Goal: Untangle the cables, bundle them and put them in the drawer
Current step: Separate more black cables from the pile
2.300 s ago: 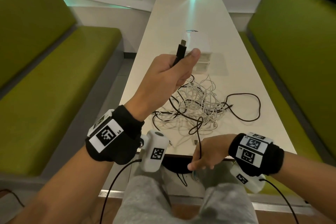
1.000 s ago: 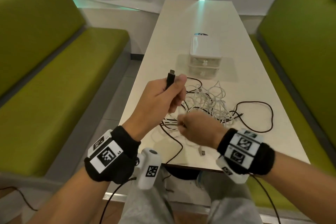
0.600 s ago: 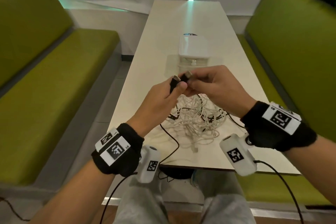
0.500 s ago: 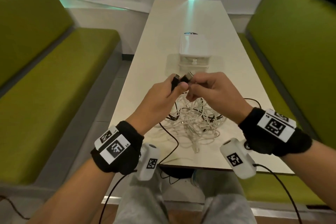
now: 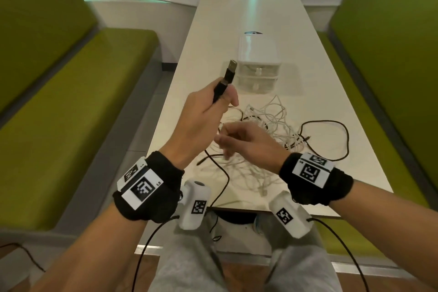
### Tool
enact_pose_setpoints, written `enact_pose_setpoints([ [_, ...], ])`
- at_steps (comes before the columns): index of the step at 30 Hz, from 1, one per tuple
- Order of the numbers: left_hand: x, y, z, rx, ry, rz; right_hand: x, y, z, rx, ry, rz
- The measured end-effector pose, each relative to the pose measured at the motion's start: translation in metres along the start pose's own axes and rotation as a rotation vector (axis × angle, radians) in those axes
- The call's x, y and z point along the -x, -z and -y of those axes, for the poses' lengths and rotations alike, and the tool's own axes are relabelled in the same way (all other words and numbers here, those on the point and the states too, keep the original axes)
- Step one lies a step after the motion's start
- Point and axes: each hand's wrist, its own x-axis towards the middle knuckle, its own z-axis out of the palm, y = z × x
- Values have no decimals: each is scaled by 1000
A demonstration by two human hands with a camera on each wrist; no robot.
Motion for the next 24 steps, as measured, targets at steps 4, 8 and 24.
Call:
enact_pose_setpoints([
  [4,-5,13,-21,147,-46,-36,0,4,-15,420,-30,75],
  [8,5,9,-39,231,-117,44,-18,25,-31,536,-15,49],
  [24,-2,-10,-10,-209,14,-139,-44,53,37,598,134,-344],
])
